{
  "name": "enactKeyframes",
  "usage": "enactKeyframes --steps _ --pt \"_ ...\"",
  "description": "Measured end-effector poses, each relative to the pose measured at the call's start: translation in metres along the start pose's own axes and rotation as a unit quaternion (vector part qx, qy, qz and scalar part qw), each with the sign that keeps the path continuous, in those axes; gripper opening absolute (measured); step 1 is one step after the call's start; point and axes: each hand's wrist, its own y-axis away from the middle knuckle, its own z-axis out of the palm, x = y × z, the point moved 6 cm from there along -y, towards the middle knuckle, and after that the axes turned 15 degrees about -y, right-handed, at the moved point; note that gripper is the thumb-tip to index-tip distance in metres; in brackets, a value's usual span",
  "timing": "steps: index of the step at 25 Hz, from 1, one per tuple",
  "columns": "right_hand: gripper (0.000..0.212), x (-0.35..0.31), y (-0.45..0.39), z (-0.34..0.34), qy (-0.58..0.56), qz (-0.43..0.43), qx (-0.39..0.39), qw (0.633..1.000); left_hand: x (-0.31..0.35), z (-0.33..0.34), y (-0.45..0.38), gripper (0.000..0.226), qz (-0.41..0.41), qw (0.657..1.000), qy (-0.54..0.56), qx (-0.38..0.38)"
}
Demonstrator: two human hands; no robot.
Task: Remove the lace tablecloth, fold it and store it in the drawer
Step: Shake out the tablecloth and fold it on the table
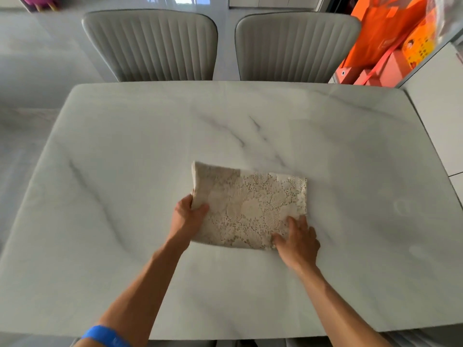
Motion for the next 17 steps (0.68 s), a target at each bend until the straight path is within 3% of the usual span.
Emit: enactKeyframes --steps 2,3,4,5,6,7,9,10,11,12,13,14,15,16,17 --pt "0.053 -0.039 -0.004 -0.009 -0.093 -0.03 -0.009 0.995 0.065 -0.039 0.019 0.012 0.198 0.967 -0.104 0.124" --pt "0.05 -0.06 -0.006 -0.017 -0.252 -0.012 -0.027 0.967 0.098 -0.057 0.037 0.016 0.291 0.925 -0.154 0.188" --pt "0.045 -0.08 -0.009 -0.026 -0.465 0.024 -0.053 0.883 0.126 -0.07 0.058 0.017 0.368 0.879 -0.192 0.236" --pt "0.043 -0.096 -0.006 -0.036 -0.643 0.034 -0.091 0.76 0.146 -0.076 0.078 0.015 0.429 0.838 -0.221 0.256" --pt "0.045 -0.111 -0.002 -0.051 -0.756 0.021 -0.14 0.639 0.157 -0.078 0.095 0.015 0.479 0.803 -0.242 0.259" --pt "0.052 -0.118 0.001 -0.065 -0.812 0.011 -0.178 0.555 0.158 -0.074 0.11 0.022 0.516 0.776 -0.257 0.255" --pt "0.07 -0.117 0.008 -0.078 -0.847 0.009 -0.255 0.466 0.136 -0.052 0.129 0.03 0.556 0.737 -0.302 0.237" --pt "0.073 -0.106 0.017 -0.07 -0.837 0.036 -0.282 0.467 0.116 -0.033 0.132 0.03 0.56 0.725 -0.334 0.222" --pt "0.068 -0.087 0.022 -0.05 -0.805 0.084 -0.274 0.519 0.092 -0.011 0.13 0.03 0.542 0.729 -0.375 0.185" --pt "0.057 -0.061 0.024 -0.029 -0.753 0.143 -0.23 0.6 0.064 0.015 0.124 0.032 0.515 0.739 -0.42 0.114" --pt "0.044 -0.031 0.025 -0.013 -0.665 0.195 -0.148 0.706 0.035 0.042 0.119 0.036 0.486 0.742 -0.462 0.011" --pt "0.037 -0.007 0.027 -0.004 -0.547 0.213 -0.069 0.807 0.004 0.065 0.114 0.041 0.448 0.753 -0.473 -0.094" --pt "0.035 0.004 0.03 0.0 -0.43 0.189 -0.006 0.883 -0.026 0.081 0.109 0.045 0.395 0.768 -0.473 -0.173" --pt "0.035 0.006 0.031 0.003 -0.314 0.128 0.035 0.94 -0.044 0.085 0.102 0.048 0.365 0.794 -0.452 -0.179" --pt "0.034 -0.001 0.034 0.008 -0.227 0.063 0.05 0.971 -0.055 0.082 0.092 0.052 0.342 0.828 -0.423 -0.138"
